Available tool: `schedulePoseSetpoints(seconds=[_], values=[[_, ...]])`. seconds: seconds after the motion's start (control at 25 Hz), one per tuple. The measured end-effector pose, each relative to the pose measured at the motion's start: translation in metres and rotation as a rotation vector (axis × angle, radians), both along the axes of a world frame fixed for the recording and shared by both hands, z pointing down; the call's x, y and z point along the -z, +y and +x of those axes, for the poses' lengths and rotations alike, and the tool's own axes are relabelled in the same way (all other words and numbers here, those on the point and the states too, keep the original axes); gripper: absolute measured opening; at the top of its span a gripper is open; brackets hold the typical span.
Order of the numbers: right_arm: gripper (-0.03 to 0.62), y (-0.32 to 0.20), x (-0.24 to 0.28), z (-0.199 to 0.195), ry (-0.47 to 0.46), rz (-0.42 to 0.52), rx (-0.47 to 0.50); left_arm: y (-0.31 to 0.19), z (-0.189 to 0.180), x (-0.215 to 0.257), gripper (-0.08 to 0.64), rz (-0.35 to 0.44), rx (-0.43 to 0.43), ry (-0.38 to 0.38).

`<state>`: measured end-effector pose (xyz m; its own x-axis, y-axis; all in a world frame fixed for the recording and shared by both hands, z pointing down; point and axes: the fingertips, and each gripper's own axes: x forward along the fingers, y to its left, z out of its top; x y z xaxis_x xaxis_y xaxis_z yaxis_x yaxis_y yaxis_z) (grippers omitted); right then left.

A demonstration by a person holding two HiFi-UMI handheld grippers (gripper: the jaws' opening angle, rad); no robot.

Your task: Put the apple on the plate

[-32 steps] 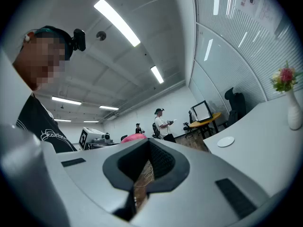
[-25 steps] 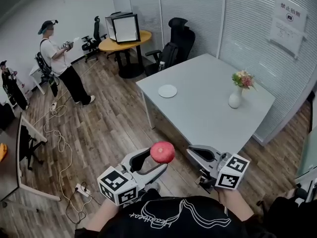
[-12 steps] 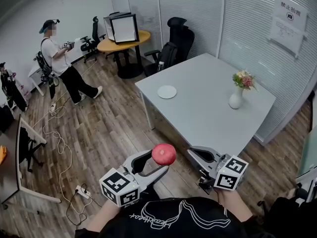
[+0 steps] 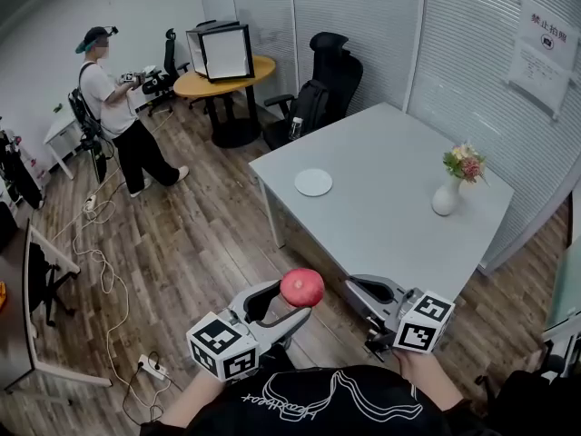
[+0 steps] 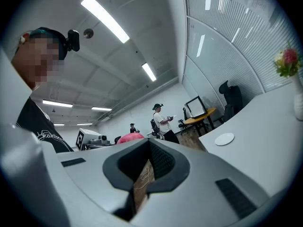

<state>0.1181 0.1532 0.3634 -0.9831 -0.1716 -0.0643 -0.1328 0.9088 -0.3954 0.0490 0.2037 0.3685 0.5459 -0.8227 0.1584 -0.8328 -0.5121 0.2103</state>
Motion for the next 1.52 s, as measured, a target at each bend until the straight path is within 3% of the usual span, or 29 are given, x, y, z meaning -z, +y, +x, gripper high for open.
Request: schedulePoseSetpoints(seconds=[0.88,1.16,1.52], values=[[0.008,-0.185,-0.002,-0.199,0.031,-0.062,-0.179,-0.207,-0.208,-0.002,0.287,-0.036,-0.169,0.004],[0.008,-0.215,-0.015,-0.215,0.05,-0.087,-0.223,-0.246,-0.225,-0.014,0.287,-0.045,-0.21,0.0],[0.008,-0.259,-0.034,-0.202,0.053,-0.13,-0.266,-0.294,-0.216,-0.035,0.287,-0.077,-0.235,-0.02]])
